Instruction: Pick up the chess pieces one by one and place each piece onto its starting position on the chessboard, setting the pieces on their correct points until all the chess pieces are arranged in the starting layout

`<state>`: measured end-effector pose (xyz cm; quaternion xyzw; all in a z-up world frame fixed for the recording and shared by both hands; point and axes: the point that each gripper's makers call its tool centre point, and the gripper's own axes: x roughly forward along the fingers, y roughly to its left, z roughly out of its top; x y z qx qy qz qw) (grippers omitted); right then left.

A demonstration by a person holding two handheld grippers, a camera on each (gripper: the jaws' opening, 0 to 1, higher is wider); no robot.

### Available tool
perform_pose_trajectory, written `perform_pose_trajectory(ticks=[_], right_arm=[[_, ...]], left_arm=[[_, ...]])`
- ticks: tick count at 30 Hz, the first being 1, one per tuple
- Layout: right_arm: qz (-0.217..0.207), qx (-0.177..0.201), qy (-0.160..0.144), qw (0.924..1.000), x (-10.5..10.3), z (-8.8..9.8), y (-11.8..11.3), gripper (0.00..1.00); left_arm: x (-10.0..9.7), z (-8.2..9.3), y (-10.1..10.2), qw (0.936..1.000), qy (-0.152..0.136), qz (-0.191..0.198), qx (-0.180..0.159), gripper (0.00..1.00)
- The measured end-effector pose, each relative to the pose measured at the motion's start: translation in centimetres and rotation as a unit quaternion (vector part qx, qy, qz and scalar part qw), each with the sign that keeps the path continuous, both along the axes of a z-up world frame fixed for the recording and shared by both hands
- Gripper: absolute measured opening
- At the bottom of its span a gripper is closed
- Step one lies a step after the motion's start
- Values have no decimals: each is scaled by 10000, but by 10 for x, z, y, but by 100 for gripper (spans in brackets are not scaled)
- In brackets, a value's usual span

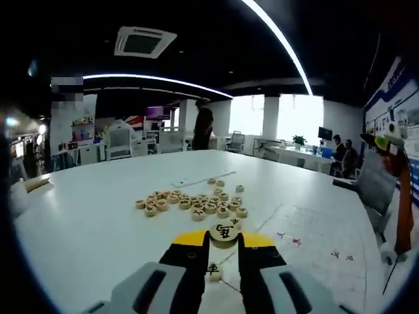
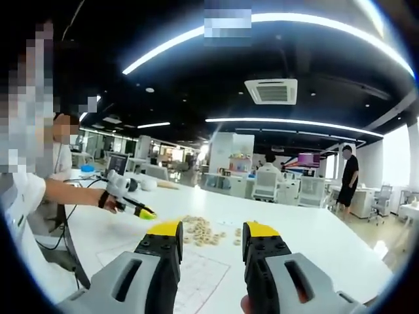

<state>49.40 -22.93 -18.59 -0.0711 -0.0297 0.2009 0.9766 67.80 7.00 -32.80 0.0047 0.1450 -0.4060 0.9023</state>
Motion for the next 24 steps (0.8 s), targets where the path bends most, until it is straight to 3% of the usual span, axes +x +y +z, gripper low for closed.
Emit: perform_pose_trajectory(ticks=[11, 19, 24], right_arm=[[-7, -8, -8, 10000, -1, -2, 3, 37], [-16, -5, -22, 10000, -1, 0, 0, 37], [-32, 4, -5, 10000, 0, -1, -2, 37]], left_arm=[[-16, -7, 6, 10000, 7, -76, 39, 20], [-17, -33, 9, 9996, 153, -61, 216, 20], [-23, -49, 4, 9983, 110, -162, 540, 20]])
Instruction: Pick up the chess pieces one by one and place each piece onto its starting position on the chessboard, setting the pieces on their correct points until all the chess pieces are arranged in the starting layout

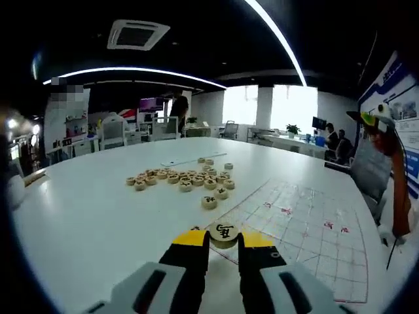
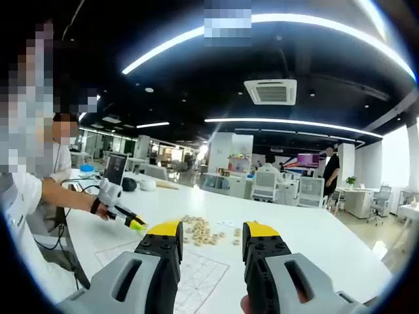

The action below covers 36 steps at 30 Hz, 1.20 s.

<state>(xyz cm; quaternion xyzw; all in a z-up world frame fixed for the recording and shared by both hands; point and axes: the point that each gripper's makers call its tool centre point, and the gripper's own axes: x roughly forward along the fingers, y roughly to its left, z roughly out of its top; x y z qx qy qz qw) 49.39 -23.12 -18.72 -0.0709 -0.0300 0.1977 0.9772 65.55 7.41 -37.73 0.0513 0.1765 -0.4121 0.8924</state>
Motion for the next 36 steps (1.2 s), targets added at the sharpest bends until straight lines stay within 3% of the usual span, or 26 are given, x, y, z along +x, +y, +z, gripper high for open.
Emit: perform_pose_trajectory(ticks=[3, 9, 20, 23, 30, 36], right_arm=[[10, -8, 4, 10000, 0, 0, 0, 37], [-16, 0, -19, 10000, 0, 3, -5, 37], [-14, -16, -7, 10000, 0, 4, -7, 37], [-31, -12, -10, 10000, 0, 4, -9, 37], [-22, -25, 20, 10000, 3, 3, -9, 37], [-16, -27, 14, 10000, 2, 3, -8, 37]], left_arm=[[-1, -10, -3, 9996, -51, -100, 256, 20], [0, -22, -3, 9993, 86, -51, 346, 20], [9, -29, 2, 9991, 275, 203, 239, 22], [6, -26, 1, 9990, 380, 216, 90, 33], [-6, -13, 0, 9994, 311, 115, 56, 35], [-14, 0, -5, 9997, 226, 34, 88, 44]])
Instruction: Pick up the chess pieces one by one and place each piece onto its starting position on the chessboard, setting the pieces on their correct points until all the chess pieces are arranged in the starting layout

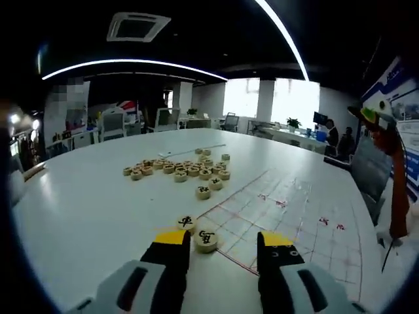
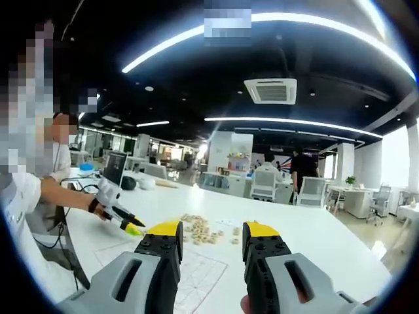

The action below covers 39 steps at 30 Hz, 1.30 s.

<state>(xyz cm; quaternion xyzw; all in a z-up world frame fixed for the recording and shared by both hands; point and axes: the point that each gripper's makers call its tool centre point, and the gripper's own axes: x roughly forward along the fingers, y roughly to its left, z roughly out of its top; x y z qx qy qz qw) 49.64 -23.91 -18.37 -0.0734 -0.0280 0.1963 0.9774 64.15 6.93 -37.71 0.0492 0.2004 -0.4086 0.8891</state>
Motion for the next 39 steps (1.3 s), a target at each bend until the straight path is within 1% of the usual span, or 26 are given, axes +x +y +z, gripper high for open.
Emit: perform_pose_trajectory(ticks=[2, 5, 10, 12, 15, 18, 22, 25, 30, 31, 32, 33, 34, 37, 39], right_arm=[[-8, 4, 4, 10000, 0, 0, -1, 37], [-4, 1, -4, 10000, -1, 1, 0, 37], [6, -10, 1, 10000, -2, 0, 3, 37], [1, -11, 7, 10000, -1, -1, 2, 37], [-8, -2, 20, 10000, -1, -2, 1, 37], [3, -9, 38, 10000, 0, -3, 3, 37], [31, -25, 35, 10000, 0, -3, 4, 37], [27, -34, 39, 10000, -1, -3, 4, 37], [11, -30, 41, 10000, -1, -4, 4, 37], [8, -29, 43, 10000, -1, -4, 3, 37], [7, -34, 45, 10000, -1, -4, 3, 37], [10, -40, 46, 10000, -1, -4, 4, 37], [13, -48, 46, 10000, -1, -4, 4, 37], [4, -43, 33, 10000, -1, -3, 2, 37], [-2, -40, 35, 10000, -1, -3, 1, 37]], left_arm=[[0, 5, 0, 10000, -60, -2, 13, 48], [7, 19, 0, 9997, -237, 43, -29, 49], [24, 52, 1, 9983, -484, 207, -264, 49], [31, 69, 2, 9967, -626, 291, -418, 49], [39, 89, 5, 9949, -825, 357, -460, 48], [44, 108, 3, 9933, -941, 387, -548, 48], [51, 120, -3, 9920, -1028, 415, -604, 48], [55, 120, -12, 9920, -1013, 405, -629, 48], [65, 107, -24, 9940, -877, 371, -533, 48], [69, 102, -25, 9949, -818, 373, -459, 48], [76, 92, -22, 9958, -711, 509, -265, 48], [80, 90, -23, 9957, -713, 527, -254, 46], [86, 83, -25, 9959, -679, 554, -224, 45], [106, 62, -21, 9959, -568, 694, 124, 44], [118, 51, -19, 9952, -524, 794, 224, 39]])
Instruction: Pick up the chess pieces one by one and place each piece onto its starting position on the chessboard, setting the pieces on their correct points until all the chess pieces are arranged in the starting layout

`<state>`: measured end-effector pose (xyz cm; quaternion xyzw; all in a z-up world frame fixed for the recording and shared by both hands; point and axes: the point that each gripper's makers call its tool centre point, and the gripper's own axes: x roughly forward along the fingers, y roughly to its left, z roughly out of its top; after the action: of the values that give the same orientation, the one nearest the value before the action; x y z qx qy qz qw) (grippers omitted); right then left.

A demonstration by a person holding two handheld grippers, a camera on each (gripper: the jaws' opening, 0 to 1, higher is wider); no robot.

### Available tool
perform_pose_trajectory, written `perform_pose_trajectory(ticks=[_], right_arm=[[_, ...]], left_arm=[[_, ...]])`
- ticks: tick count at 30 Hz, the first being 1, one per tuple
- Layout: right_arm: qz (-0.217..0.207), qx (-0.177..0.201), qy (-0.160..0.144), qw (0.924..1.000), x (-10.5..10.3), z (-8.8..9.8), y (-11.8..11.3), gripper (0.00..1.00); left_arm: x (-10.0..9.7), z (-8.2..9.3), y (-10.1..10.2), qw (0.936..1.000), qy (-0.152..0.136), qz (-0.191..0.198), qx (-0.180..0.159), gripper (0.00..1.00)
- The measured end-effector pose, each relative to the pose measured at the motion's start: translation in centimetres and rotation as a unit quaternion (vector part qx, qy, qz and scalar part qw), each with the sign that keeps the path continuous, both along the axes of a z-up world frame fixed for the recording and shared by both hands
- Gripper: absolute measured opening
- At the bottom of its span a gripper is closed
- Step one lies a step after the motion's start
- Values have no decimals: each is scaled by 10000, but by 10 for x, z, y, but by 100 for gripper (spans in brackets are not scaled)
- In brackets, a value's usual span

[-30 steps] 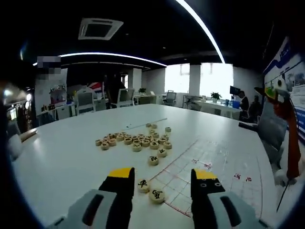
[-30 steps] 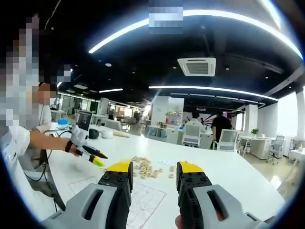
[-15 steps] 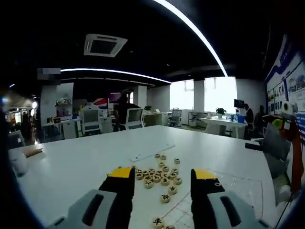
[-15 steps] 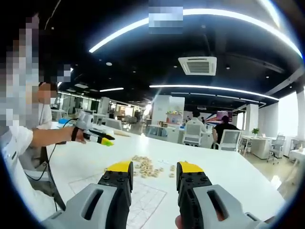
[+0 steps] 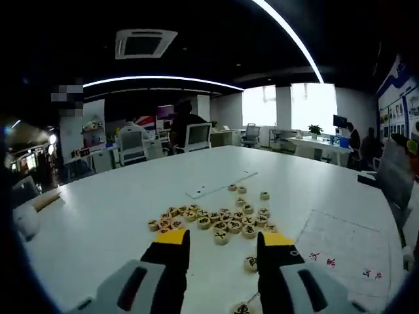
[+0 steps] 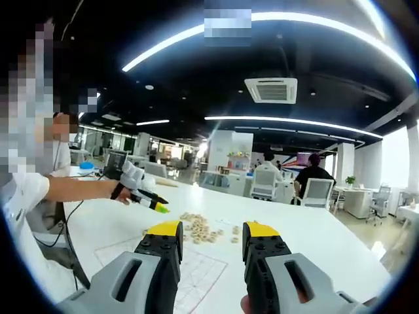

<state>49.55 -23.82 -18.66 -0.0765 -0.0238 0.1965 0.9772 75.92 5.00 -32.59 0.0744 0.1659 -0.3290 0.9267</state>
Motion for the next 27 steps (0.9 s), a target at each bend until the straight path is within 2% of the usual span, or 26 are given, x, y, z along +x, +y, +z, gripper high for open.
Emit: perform_pose_trajectory(ticks=[3, 6, 13, 20, 23, 27], right_arm=[[-8, -1, 1, 10000, 0, 0, -2, 37], [-27, 18, -8, 10000, 0, 1, -5, 37], [-57, 41, -2, 10000, 1, 1, -9, 37], [-109, 51, 24, 9999, 3, -3, -11, 37], [-112, 30, 44, 9999, 4, -4, -9, 37], [-116, 37, 66, 9999, 6, -6, -10, 37]], left_arm=[[19, -18, 2, 9997, 49, 144, 178, 33], [36, -35, 5, 9985, 93, 286, 454, 33], [59, -59, 0, 9966, 272, 458, 622, 31], [66, -67, -17, 9971, 287, 346, 613, 30], [73, -64, -19, 9973, 257, 470, 506, 26], [79, -61, -25, 9976, 263, 478, 434, 27]])
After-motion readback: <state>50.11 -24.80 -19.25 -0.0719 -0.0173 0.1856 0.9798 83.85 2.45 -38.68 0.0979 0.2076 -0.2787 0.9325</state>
